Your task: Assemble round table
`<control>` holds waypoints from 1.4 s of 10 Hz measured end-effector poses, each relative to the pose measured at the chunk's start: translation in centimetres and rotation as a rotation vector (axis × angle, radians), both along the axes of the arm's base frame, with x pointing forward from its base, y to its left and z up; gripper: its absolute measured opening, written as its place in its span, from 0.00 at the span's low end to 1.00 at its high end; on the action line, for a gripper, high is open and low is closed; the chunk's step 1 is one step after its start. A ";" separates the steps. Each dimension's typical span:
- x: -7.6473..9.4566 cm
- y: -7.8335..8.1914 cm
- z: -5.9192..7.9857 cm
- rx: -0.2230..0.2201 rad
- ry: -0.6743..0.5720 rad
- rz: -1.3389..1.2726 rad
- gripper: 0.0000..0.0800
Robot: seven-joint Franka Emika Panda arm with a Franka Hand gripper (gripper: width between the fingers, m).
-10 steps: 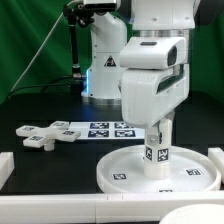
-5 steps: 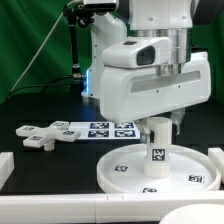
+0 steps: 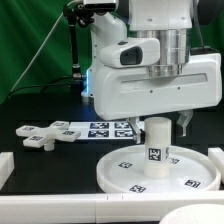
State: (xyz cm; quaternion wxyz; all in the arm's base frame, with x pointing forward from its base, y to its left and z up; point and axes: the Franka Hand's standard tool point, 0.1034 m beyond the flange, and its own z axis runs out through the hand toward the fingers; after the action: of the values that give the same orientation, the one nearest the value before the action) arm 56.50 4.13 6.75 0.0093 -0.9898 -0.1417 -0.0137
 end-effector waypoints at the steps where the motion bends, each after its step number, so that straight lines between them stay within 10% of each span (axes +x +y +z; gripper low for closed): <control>1: -0.3 0.0 0.3 0.000 0.000 0.021 0.79; 5: -3.1 -1.4 3.0 -0.004 -0.002 0.037 0.81; 10: -3.9 -1.7 3.0 -0.005 -0.009 0.032 0.81; 14: -6.0 -10.2 2.8 -0.017 0.003 0.093 0.81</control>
Offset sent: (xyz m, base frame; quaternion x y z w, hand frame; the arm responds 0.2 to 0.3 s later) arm -0.0396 -0.0186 0.0339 -0.0061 -0.0285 -0.0264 0.9992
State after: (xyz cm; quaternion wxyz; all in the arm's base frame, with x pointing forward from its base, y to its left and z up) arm 50.45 -6.05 9.52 0.0014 -0.9822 -0.1876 -0.0106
